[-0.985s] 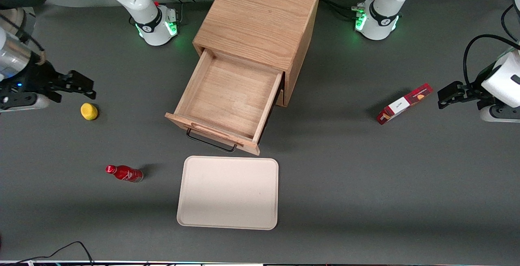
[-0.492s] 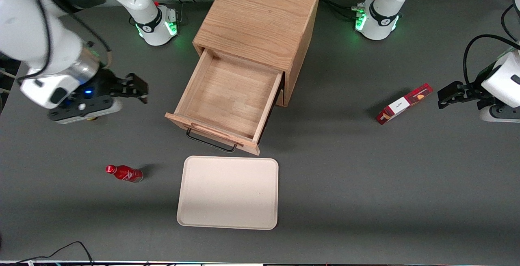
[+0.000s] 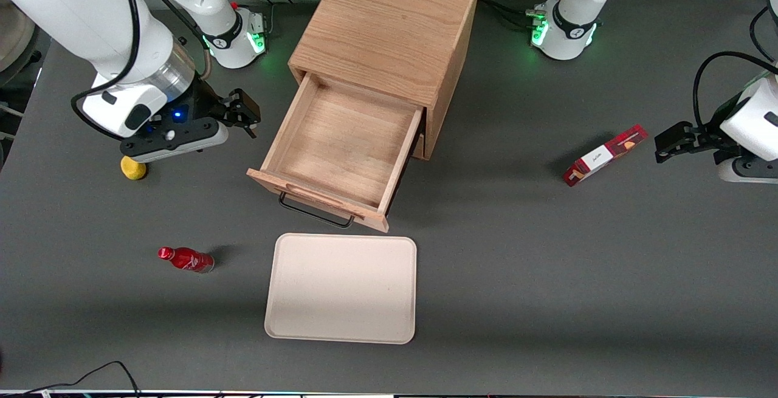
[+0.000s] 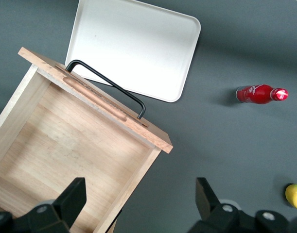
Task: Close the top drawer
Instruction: 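Move the right gripper toward the open drawer's front panel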
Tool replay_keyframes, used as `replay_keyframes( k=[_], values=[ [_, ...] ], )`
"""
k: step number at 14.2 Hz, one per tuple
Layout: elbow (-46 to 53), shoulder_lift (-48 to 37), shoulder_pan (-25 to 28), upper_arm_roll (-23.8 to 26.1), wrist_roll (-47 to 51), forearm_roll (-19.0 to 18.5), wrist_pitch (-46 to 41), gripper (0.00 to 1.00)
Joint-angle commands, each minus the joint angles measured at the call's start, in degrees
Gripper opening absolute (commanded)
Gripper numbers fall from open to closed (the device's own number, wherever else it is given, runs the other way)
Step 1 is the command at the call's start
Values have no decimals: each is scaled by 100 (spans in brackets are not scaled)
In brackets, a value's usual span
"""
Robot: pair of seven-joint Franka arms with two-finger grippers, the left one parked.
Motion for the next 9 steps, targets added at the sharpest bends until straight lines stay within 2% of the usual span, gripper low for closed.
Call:
replay_keyframes(
  k=[1, 5, 9],
  values=[
    [312, 327, 2, 219, 98, -93, -56, 100],
    [761, 670, -7, 464, -121, -84, -47, 100],
    [788, 662, -77, 403, -2631, -102, -179, 100]
  ],
)
